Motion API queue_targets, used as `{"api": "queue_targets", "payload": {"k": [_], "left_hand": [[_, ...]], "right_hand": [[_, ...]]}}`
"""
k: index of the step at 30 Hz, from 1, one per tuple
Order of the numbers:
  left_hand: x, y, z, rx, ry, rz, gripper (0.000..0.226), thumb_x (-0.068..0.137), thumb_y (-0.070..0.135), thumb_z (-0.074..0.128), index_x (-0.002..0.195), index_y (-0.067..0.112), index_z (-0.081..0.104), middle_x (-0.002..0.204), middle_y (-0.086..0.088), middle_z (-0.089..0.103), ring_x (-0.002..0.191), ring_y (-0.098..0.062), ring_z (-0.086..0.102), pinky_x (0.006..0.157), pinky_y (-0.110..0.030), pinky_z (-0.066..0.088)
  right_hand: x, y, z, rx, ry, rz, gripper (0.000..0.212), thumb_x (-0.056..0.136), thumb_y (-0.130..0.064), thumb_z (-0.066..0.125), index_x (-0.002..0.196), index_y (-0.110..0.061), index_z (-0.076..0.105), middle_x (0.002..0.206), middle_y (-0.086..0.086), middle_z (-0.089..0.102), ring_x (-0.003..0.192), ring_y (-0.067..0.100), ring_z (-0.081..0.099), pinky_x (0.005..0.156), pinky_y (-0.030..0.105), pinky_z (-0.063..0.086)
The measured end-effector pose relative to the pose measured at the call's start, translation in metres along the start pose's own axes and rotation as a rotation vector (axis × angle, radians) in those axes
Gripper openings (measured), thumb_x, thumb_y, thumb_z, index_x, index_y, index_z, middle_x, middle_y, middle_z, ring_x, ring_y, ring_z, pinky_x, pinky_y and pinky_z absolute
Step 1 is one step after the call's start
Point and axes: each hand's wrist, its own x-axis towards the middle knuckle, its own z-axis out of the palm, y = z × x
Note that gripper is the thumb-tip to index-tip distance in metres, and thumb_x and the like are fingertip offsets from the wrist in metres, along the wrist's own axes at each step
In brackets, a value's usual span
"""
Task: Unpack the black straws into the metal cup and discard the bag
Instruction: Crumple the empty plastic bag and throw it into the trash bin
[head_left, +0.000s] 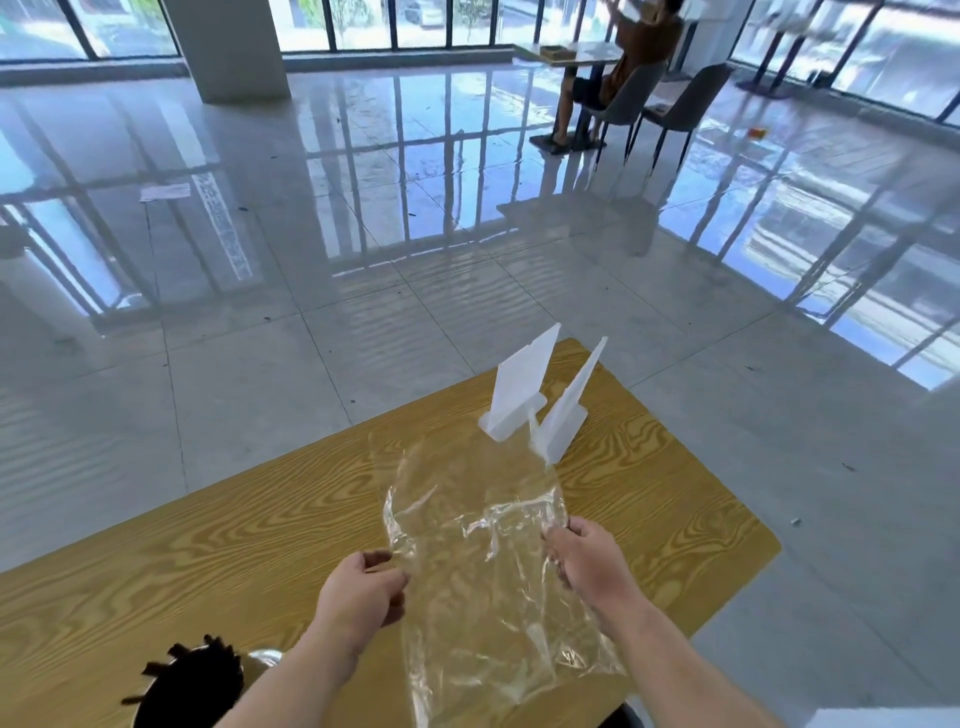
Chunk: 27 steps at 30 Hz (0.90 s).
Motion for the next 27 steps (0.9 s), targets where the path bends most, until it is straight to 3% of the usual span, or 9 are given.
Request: {"api": "queue_targets", "payload": {"k": [4,8,11,14,17,21,27], "left_hand": [[-0.019,0.017,-0.017,0.01,-0.105,0.023,0.02,0.09,0.016,0.082,0.108,0.017,0.075,0.087,-0.005,0.075,0.074,-0.019,0.064,0.067,-0.033,0.055],[-0.033,0.039,-0.044,0.107,-0.052,0.148,0.01,0.091,0.026,0.081,0.094,0.016,0.082,0.071,0.002,0.067,0.068,-0.017,0.055,0.064,-0.032,0.047],[-0.045,0.055,-0.065,0.086,-0.071,0.209,0.014,0.094,0.029,0.078,0.099,0.016,0.079,0.088,-0.007,0.079,0.076,-0.018,0.064,0.069,-0.033,0.051],[-0.057,0.062,-0.083,-0.009,-0.212,0.197,0.019,0.097,0.028,0.075,0.109,0.013,0.072,0.101,-0.005,0.083,0.078,-0.017,0.073,0.073,-0.033,0.056],[-0.066,0.067,-0.1,-0.035,-0.194,0.229,0.015,0.1,0.022,0.072,0.108,0.01,0.07,0.095,-0.006,0.083,0.068,-0.016,0.071,0.067,-0.032,0.057],[-0.075,0.072,-0.128,-0.107,-0.112,0.265,0.009,0.101,0.012,0.07,0.102,0.003,0.071,0.083,-0.009,0.08,0.058,-0.015,0.065,0.059,-0.03,0.057],[-0.086,0.073,-0.155,-0.165,-0.176,0.299,0.009,0.103,0.007,0.064,0.108,0.01,0.071,0.072,-0.01,0.07,0.045,-0.013,0.054,0.045,-0.024,0.048]], "right_hand": [[-0.021,-0.011,0.012,0.086,0.052,-0.03,0.028,0.102,-0.024,0.062,0.097,0.001,0.073,0.064,0.004,0.049,0.049,0.014,0.036,0.047,0.031,0.03],[-0.04,-0.033,0.023,0.179,0.094,-0.053,0.021,0.104,-0.017,0.063,0.097,-0.002,0.076,0.062,0.001,0.055,0.047,0.012,0.04,0.045,0.026,0.033],[-0.055,-0.049,0.031,0.255,0.063,-0.073,0.018,0.104,-0.01,0.062,0.1,-0.003,0.078,0.068,0.005,0.061,0.049,0.012,0.043,0.046,0.025,0.034],[-0.069,-0.062,0.042,0.33,-0.005,-0.086,0.018,0.105,-0.009,0.061,0.104,-0.007,0.08,0.068,0.005,0.068,0.049,0.012,0.051,0.046,0.025,0.039],[-0.081,-0.069,0.052,0.416,-0.036,-0.073,0.021,0.105,-0.01,0.062,0.102,-0.01,0.083,0.069,0.005,0.069,0.051,0.011,0.055,0.047,0.024,0.043],[-0.097,-0.072,0.06,0.405,-0.031,-0.088,0.025,0.105,-0.012,0.062,0.099,-0.012,0.086,0.066,0.004,0.064,0.048,0.012,0.051,0.042,0.026,0.037],[-0.129,-0.075,0.07,0.435,-0.107,-0.077,0.024,0.109,-0.006,0.053,0.118,-0.009,0.075,0.059,0.004,0.054,0.039,0.013,0.044,0.038,0.023,0.034]]}}
